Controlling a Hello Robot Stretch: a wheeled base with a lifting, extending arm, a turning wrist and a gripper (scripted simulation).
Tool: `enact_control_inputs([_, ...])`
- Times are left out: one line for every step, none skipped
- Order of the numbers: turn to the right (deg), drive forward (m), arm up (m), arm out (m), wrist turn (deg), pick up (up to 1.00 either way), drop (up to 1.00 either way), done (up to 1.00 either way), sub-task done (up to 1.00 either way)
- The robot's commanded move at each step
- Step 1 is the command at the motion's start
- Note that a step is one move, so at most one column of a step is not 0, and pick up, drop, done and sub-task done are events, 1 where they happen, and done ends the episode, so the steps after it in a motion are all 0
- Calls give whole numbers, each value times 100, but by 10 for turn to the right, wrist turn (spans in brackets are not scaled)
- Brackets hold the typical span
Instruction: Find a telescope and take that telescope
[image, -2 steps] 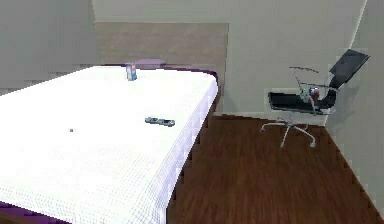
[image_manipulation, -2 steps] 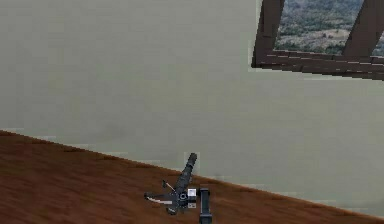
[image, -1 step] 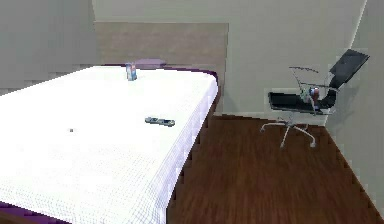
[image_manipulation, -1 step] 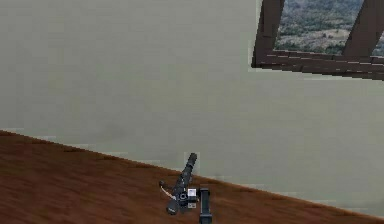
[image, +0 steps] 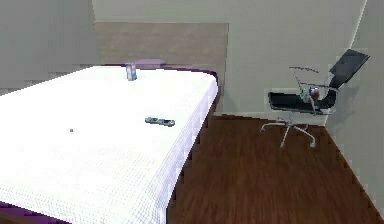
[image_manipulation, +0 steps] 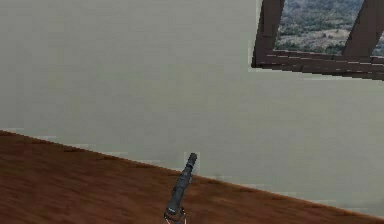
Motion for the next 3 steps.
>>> enact_control_inputs([0,0,0,0,0,100,0,0,0])
enact_control_inputs([0,0,10,0,0,0,0,0,0])
enact_control_inputs([0,0,0,0,0,0,0,100,0])
